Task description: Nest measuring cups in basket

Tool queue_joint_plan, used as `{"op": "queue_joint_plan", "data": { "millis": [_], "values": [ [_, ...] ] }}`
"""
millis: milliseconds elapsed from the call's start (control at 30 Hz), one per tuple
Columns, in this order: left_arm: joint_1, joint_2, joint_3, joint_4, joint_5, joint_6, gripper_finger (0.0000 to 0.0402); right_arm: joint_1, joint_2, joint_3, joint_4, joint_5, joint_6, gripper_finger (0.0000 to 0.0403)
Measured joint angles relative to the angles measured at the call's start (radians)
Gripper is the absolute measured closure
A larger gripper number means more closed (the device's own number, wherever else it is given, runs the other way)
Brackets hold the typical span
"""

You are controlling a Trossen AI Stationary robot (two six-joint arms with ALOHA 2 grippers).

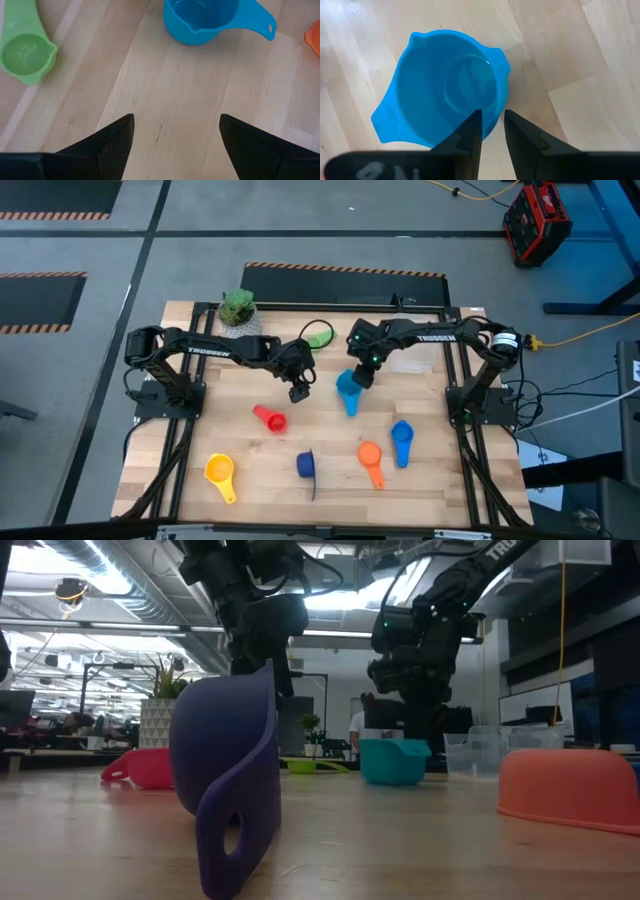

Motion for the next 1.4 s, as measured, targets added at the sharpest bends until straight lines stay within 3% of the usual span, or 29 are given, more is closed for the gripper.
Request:
{"op": "queue_joint_plan", "data": {
  "millis": [367,533,1000,1133,1400],
  "values": [
    [0.000,0.000,0.000,0.000,0.000,0.008,0.0115,-0.044,-0.095,0.000,-0.023,0.001,-0.008,0.0317],
    [-0.004,0.000,0.000,0.001,-0.001,0.076,0.0115,-0.054,-0.187,0.000,-0.067,0.002,-0.061,0.0317],
    [-0.053,0.000,0.000,0.002,0.030,0.042,0.0115,0.003,-0.455,-0.008,-0.204,0.002,-0.192,0.0317],
    [-0.088,0.000,0.000,0.002,0.125,0.005,0.0115,0.024,-0.531,-0.101,-0.146,0.002,-0.191,0.0317],
    [-0.140,-0.018,0.010,-0.078,0.101,-0.283,0.0115,0.040,-0.633,-0.358,0.135,0.001,-0.185,0.0317]
  ]
}}
